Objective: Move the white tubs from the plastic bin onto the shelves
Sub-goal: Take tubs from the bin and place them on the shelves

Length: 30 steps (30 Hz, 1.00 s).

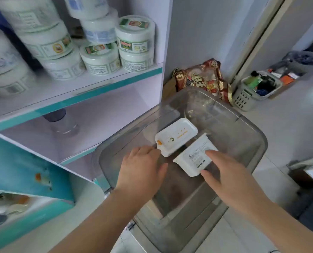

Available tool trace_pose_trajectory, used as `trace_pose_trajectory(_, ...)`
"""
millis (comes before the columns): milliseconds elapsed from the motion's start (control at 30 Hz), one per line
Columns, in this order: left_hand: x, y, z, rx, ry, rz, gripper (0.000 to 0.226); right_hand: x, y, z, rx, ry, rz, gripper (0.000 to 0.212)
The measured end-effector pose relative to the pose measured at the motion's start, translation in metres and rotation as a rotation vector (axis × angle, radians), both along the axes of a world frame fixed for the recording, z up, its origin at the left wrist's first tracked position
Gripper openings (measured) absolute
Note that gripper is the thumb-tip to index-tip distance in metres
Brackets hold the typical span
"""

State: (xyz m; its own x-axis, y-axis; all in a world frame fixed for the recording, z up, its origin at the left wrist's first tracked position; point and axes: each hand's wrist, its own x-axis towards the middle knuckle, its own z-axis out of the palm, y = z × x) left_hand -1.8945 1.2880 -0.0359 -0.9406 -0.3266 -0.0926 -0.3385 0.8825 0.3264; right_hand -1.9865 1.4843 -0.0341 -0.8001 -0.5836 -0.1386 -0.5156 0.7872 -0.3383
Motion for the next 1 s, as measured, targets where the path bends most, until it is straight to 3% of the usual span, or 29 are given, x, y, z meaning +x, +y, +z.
trace_pose_trajectory(167,-0.048,0.01,-0.041,0.115,-0.128,0.04,0.037,-0.047,0.0,-0.022,0.028,-0.115,-0.125,0.038)
trace_pose_trajectory(433,-0.092,0.022,-0.107,0.499,-0.317,0.194,0.033,-0.127,-0.022,-0.07,0.132,-0.297,-0.236,0.046)
trace_pose_trajectory(533,-0.106,0.029,-0.127,0.574,-0.347,0.216,0.031,-0.151,-0.026,-0.088,0.177,-0.348,-0.291,0.021)
trace_pose_trajectory(633,-0.119,0.035,-0.145,0.636,-0.387,0.274,0.044,-0.169,-0.028,-0.103,0.172,-0.404,-0.328,0.018)
trace_pose_trajectory(700,-0.124,0.04,-0.155,0.689,-0.406,0.32,0.055,-0.179,-0.029,-0.113,0.15,-0.458,-0.327,0.035)
trace_pose_trajectory(800,-0.128,0.046,-0.164,0.757,-0.375,0.375,0.052,-0.191,-0.032,-0.126,0.175,-0.52,-0.282,0.069)
trace_pose_trajectory(900,-0.131,0.055,-0.174,0.818,-0.318,0.465,0.048,-0.203,-0.033,-0.145,0.237,-0.518,-0.206,0.073)
trace_pose_trajectory(1000,-0.133,0.067,-0.18,0.873,-0.251,0.58,0.037,-0.214,-0.032,-0.157,0.248,-0.514,-0.155,0.064)
